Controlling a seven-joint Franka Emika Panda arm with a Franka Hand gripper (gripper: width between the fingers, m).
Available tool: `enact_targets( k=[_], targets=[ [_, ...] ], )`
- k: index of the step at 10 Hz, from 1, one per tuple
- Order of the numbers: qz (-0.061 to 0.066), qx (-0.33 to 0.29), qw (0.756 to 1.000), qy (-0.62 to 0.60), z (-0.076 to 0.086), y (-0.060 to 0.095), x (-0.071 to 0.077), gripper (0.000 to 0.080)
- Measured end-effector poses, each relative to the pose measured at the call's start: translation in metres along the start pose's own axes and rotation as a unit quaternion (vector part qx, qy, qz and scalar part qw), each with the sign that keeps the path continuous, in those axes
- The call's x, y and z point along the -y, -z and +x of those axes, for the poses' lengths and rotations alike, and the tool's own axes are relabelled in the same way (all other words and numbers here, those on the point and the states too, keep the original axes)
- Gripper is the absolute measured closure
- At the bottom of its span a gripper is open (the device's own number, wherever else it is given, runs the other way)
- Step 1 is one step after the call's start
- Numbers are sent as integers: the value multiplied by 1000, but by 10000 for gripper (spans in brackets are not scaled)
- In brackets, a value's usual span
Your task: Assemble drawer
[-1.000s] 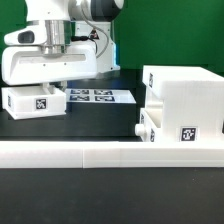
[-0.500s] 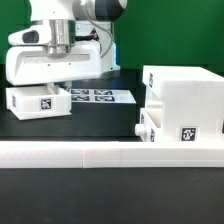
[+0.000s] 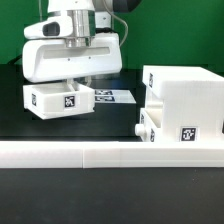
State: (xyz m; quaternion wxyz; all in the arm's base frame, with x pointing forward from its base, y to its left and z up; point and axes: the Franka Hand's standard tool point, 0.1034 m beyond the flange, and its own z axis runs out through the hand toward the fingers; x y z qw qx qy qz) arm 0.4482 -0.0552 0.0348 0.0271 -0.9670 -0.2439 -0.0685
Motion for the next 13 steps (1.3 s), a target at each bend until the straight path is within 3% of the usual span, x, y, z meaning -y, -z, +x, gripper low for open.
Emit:
enact_targets(
  k=[3, 7, 9, 11, 13],
  targets=[
    [5, -1, 1000, -3, 27, 16, -13, 758],
    [6, 3, 997, 78, 23, 13, -15, 758],
    [2, 1, 981, 193, 31, 14, -27, 758],
    [10, 12, 959, 282, 45, 14, -27, 758],
    [12, 14, 939, 344, 40, 11, -28, 758]
  ],
)
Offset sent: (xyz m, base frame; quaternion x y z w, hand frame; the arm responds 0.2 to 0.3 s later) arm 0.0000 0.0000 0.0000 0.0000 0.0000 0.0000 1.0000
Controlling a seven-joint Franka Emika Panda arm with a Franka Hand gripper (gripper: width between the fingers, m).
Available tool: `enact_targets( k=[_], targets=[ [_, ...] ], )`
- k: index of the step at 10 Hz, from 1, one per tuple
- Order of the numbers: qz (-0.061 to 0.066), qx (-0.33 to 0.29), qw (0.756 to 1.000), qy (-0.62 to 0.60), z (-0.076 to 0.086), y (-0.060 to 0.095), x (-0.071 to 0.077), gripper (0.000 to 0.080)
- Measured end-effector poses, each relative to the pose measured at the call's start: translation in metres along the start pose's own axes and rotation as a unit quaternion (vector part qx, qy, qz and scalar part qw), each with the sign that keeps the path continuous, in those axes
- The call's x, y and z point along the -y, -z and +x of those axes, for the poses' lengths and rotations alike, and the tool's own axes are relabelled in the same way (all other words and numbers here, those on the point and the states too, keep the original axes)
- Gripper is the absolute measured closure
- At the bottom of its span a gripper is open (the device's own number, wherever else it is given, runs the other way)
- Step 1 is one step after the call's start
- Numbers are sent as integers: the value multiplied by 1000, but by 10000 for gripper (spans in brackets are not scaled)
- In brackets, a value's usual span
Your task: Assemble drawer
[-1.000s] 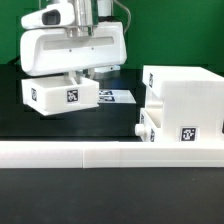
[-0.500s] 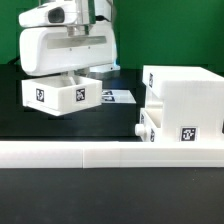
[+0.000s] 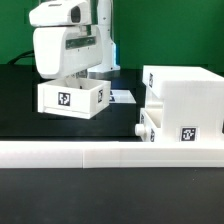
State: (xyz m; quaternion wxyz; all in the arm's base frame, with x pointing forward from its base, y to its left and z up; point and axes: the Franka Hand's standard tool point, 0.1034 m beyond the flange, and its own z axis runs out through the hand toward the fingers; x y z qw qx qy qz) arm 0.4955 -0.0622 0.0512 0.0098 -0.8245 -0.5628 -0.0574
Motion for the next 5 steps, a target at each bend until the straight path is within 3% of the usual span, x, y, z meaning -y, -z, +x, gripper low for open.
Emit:
enact_targets(
  k=[3, 5],
  targets=[
    [4, 6, 995, 102, 1, 0, -2, 758],
    [7, 7, 992, 122, 9, 3, -14, 758]
  ],
)
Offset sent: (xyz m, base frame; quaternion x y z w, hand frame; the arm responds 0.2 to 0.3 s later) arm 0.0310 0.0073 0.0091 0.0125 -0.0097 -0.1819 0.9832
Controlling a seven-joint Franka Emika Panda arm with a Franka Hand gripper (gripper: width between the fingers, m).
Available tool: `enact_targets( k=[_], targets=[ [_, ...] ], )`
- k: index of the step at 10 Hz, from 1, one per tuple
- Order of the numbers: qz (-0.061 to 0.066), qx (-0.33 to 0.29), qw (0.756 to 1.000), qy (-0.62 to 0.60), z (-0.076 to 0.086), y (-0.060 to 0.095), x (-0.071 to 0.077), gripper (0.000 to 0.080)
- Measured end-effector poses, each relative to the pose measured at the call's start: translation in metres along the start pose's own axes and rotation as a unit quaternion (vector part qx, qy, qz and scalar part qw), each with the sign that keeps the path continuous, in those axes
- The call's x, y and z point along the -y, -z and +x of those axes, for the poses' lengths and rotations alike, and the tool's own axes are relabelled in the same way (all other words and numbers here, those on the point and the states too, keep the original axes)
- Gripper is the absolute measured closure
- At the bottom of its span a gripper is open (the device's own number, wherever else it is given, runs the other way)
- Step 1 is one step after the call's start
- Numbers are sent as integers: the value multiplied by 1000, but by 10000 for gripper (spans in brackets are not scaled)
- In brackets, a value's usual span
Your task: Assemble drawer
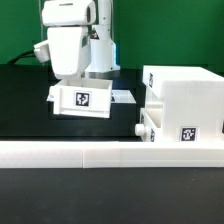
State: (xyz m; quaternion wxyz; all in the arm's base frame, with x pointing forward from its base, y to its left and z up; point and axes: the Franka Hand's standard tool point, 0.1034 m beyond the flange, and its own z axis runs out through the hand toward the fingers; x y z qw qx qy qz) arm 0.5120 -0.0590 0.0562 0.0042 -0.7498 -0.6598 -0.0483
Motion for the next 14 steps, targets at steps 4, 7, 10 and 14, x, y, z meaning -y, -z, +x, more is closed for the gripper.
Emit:
enact_targets(
  k=[4, 7, 10, 14],
  targets=[
    [16, -4, 1000, 22, 25, -1, -21, 758],
    [17, -4, 1000, 20, 24, -2, -19, 758],
    [13, -7, 1000, 26, 38, 1, -26, 758],
    [14, -8, 1000, 26, 43, 1, -27, 758]
  ],
)
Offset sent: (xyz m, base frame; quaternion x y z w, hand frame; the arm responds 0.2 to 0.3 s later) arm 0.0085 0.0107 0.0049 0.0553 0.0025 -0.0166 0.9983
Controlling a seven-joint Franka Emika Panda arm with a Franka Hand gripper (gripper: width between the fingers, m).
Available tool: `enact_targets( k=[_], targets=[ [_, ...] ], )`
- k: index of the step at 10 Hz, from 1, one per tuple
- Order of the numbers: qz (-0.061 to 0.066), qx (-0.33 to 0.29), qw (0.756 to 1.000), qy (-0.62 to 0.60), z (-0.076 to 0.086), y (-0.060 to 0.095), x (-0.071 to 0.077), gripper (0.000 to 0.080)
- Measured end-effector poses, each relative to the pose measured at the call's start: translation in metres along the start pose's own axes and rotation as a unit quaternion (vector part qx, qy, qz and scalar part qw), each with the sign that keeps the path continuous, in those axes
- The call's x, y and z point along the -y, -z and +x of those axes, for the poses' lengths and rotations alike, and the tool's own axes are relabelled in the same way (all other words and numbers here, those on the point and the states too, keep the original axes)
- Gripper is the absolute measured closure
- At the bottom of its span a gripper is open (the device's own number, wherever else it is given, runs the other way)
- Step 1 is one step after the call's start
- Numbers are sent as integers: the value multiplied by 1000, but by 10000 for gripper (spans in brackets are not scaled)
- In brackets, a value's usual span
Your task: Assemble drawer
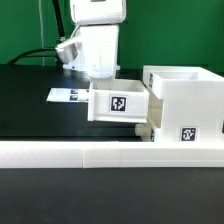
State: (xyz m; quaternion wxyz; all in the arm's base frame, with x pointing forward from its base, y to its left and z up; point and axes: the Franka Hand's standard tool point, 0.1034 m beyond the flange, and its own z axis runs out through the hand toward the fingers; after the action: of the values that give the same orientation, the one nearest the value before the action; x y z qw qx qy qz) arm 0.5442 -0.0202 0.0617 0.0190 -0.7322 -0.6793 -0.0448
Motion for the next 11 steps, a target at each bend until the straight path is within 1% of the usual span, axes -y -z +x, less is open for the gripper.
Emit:
enact_targets(
  k=[1, 3, 4, 8, 11],
  targets=[
    [0, 0, 1000, 1, 1, 0, 0, 758],
    [2, 0, 1000, 7, 8, 0, 0, 758],
    [11, 1, 1000, 7, 7, 1, 0, 758],
    [11, 1, 1000, 4, 7, 0, 1, 758],
    [16, -1, 1000, 3, 6, -5, 4, 758]
  ],
)
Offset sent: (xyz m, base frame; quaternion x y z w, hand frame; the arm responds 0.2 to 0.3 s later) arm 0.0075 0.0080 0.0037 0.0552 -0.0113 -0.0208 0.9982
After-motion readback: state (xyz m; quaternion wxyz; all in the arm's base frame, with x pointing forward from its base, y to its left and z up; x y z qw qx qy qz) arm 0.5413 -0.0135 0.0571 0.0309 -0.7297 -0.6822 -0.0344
